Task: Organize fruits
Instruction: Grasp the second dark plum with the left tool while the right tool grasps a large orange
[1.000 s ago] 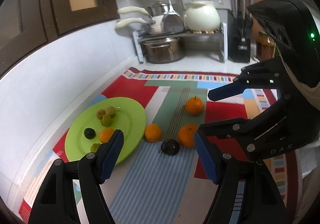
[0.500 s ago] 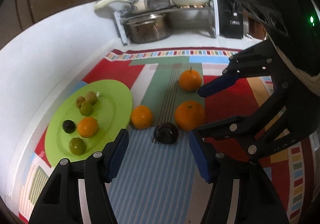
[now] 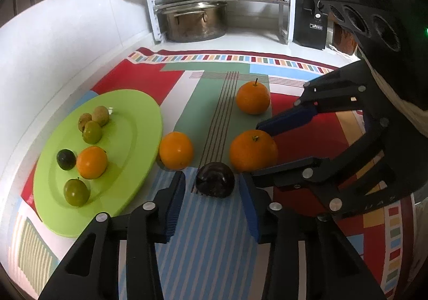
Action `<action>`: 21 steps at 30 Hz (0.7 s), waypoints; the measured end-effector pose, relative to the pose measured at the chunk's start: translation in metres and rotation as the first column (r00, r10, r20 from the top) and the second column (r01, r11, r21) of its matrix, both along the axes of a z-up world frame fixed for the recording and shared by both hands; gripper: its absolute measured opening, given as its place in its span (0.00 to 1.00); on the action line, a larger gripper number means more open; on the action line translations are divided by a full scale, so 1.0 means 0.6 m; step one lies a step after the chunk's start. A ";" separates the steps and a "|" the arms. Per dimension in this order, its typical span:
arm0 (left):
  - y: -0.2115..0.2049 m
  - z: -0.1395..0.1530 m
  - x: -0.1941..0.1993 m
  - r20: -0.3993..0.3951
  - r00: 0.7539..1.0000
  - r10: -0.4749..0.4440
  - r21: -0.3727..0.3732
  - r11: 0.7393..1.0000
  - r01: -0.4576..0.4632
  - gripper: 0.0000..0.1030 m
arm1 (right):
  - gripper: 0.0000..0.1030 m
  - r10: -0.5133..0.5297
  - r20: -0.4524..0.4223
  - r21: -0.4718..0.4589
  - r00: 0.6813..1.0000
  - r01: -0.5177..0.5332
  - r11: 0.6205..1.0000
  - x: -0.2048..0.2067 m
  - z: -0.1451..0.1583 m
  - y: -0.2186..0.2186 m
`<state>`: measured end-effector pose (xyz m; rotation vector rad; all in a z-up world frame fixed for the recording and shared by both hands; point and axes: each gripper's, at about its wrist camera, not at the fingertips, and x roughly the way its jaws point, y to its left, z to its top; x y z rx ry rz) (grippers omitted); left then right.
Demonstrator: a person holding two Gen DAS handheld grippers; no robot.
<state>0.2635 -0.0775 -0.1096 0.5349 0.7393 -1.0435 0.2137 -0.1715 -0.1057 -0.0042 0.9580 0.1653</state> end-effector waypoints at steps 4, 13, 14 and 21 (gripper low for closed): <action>0.000 -0.004 0.006 -0.035 0.999 0.010 0.003 1.000 -0.010 0.33 | 0.43 0.000 0.006 0.001 1.000 0.000 1.000 -0.001 -0.001 0.002; 0.003 0.001 0.010 -0.082 0.994 0.073 -0.017 0.997 -0.074 0.30 | 0.42 -0.042 0.009 0.039 0.999 0.041 0.998 -0.006 0.001 -0.005; 0.006 0.006 0.010 -0.081 0.992 0.092 -0.023 0.995 -0.094 0.30 | 0.42 -0.048 0.013 0.045 0.999 0.047 0.998 -0.008 0.003 -0.006; 0.021 0.034 -0.003 -0.064 0.985 0.163 -0.055 0.984 -0.166 0.30 | 0.42 -0.079 0.047 0.064 0.996 0.076 0.995 -0.013 0.023 -0.009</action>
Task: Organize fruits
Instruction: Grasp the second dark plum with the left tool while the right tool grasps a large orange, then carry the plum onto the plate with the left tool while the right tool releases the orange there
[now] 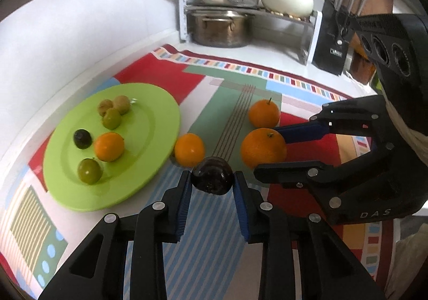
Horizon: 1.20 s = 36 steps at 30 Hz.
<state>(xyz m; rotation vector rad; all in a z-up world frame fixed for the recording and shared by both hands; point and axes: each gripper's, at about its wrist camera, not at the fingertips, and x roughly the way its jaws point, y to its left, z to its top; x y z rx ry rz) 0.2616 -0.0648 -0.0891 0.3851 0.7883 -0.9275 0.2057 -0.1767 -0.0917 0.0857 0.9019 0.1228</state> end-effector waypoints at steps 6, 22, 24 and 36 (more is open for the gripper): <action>0.016 0.026 -0.008 0.018 0.998 0.059 -0.028 0.998 -0.059 0.30 | 0.42 -0.012 0.034 0.012 0.999 0.012 1.000 -0.008 0.022 0.003; 0.050 0.093 -0.037 0.101 0.976 0.194 -0.084 0.979 -0.186 0.30 | 0.42 -0.012 0.132 0.031 0.991 0.008 0.999 -0.018 0.086 0.015; 0.055 0.099 -0.039 0.102 0.972 0.213 -0.091 0.975 -0.204 0.30 | 0.42 -0.011 0.141 0.036 0.990 0.006 0.999 -0.018 0.093 0.016; 0.086 0.134 -0.022 0.120 0.938 0.327 -0.138 0.941 -0.310 0.30 | 0.42 0.006 0.207 0.028 0.978 -0.012 1.000 -0.005 0.134 0.036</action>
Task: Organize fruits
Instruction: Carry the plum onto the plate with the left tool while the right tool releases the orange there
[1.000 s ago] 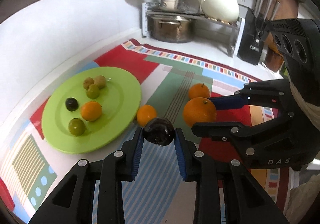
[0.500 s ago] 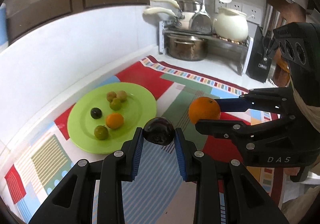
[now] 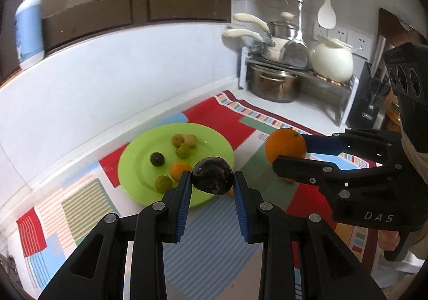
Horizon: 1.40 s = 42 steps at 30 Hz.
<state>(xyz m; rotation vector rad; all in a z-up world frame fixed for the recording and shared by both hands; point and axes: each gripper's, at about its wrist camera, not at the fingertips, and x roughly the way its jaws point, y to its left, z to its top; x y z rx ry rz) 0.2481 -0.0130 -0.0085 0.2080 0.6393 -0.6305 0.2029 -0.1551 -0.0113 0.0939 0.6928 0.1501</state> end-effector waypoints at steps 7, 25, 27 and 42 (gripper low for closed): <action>0.014 0.013 0.020 0.021 0.998 0.053 -0.009 0.999 -0.052 0.30 | 0.42 0.007 0.020 0.012 1.000 -0.007 1.000 0.027 0.014 0.010; 0.026 -0.004 0.115 0.000 0.993 0.117 -0.004 0.993 -0.117 0.30 | 0.42 0.003 -0.017 0.021 1.000 -0.003 1.000 0.142 0.000 0.019; 0.025 -0.012 0.131 -0.015 0.993 0.120 -0.002 0.993 -0.120 0.30 | 0.42 -0.005 -0.032 0.025 0.999 0.006 1.000 0.156 -0.006 0.018; 0.011 -0.087 0.220 -0.170 0.979 0.115 0.021 0.993 -0.113 0.30 | 0.42 -0.022 -0.188 0.044 0.982 0.031 0.999 0.240 -0.086 0.004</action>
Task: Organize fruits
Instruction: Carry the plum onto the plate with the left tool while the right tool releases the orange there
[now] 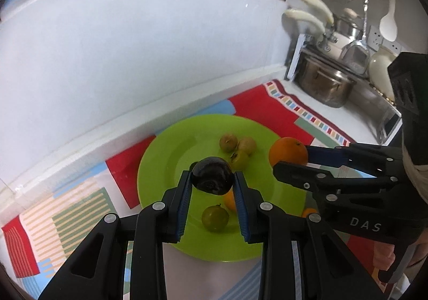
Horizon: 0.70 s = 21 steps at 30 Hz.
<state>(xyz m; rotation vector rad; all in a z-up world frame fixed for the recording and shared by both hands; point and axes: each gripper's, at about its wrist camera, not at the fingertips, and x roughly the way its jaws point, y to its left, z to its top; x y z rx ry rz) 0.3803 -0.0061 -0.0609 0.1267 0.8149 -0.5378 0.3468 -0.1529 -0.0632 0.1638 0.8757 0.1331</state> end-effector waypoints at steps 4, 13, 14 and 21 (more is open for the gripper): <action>-0.001 -0.022 0.016 -0.034 0.999 0.009 0.014 1.000 -0.009 0.30 | 0.42 -0.007 -0.031 -0.012 1.000 0.007 1.000 0.015 -0.016 -0.001; -0.002 -0.043 0.031 -0.056 0.998 0.017 0.040 0.999 -0.015 0.30 | 0.42 -0.012 -0.067 -0.015 0.998 0.011 1.000 0.037 -0.042 -0.001; -0.002 -0.043 0.032 -0.056 0.998 0.019 0.038 0.999 -0.017 0.30 | 0.42 -0.012 -0.069 -0.014 0.998 0.011 1.000 0.038 -0.044 -0.002; -0.002 -0.032 0.027 -0.042 0.999 0.028 0.054 0.998 -0.026 0.38 | 0.47 -0.017 -0.069 -0.014 0.997 0.016 1.000 0.035 -0.044 -0.002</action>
